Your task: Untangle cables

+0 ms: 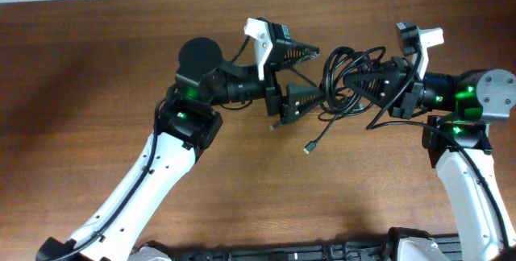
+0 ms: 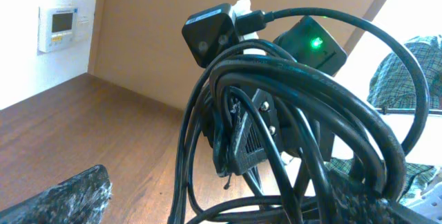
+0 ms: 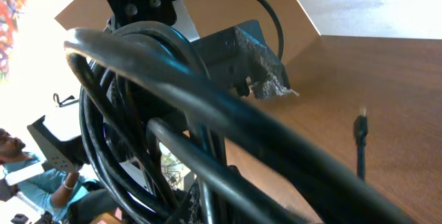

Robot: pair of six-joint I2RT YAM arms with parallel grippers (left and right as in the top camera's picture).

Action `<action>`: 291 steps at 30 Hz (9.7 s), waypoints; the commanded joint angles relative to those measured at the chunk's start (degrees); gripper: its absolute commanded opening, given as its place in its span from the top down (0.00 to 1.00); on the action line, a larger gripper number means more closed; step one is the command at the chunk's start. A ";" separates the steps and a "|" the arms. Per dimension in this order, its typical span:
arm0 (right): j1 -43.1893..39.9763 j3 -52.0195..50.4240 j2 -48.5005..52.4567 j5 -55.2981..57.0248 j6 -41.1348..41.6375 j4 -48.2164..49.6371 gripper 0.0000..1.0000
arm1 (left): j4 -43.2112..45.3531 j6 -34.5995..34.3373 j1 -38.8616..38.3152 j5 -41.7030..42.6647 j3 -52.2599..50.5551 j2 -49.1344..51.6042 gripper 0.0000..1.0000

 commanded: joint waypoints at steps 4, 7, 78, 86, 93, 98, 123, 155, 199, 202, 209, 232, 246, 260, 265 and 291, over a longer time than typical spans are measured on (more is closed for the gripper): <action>2.25 0.68 -0.28 -0.04 0.00 1.64 0.96 | 0.26 -0.15 -0.83 2.47 0.46 4.20 0.03; 2.78 0.68 -0.28 -0.04 0.00 1.64 0.96 | 0.57 -0.13 -2.40 1.79 0.46 6.03 0.05; 7.76 2.34 8.39 4.66 -10.10 6.14 0.37 | -16.22 7.08 -11.76 -29.03 0.46 0.81 1.00; 10.25 2.49 8.39 4.74 -9.84 8.41 0.37 | -16.17 7.10 -12.24 -29.05 0.46 0.81 1.00; 10.64 2.49 8.39 3.04 -2.86 14.05 0.42 | -16.22 9.64 -12.00 -37.33 0.46 0.81 1.00; 10.56 2.49 8.39 2.64 0.04 17.09 0.43 | -16.17 9.62 -10.80 -38.97 0.46 0.81 1.00; 10.64 2.49 8.39 4.28 0.04 18.14 0.96 | -15.58 9.62 -11.37 -33.94 0.46 1.16 1.00; -18.86 2.01 8.39 -0.85 27.06 32.98 0.54 | -23.67 13.66 -0.81 -35.91 0.46 1.14 1.00; 2.47 2.05 18.88 6.25 23.37 39.80 0.10 | -14.34 -1.95 -3.26 -31.21 0.46 1.14 1.00; 2.54 2.05 18.86 6.32 24.09 41.24 0.12 | -14.71 0.50 -3.26 -31.23 0.46 1.46 1.00; 3.96 2.05 18.95 6.91 26.60 45.99 0.14 | -13.51 0.57 -5.09 -31.01 0.46 2.75 1.00; 2.64 2.05 18.95 7.52 26.58 45.99 0.62 | -13.44 0.52 -5.57 -32.02 0.46 2.73 1.00; 1.95 2.05 18.95 10.82 25.29 45.99 0.96 | -14.69 0.55 -5.57 -32.09 0.46 2.73 1.00; 1.95 2.12 18.86 11.04 31.69 46.49 0.96 | -23.67 4.33 1.18 -48.00 0.46 2.78 1.00; 1.95 2.49 18.64 13.40 33.51 46.47 0.96 | -26.29 13.81 1.18 -51.19 0.46 2.78 1.00; -12.13 2.49 18.67 4.11 37.16 32.04 0.16 | -22.86 19.04 1.18 -45.62 0.46 2.86 1.00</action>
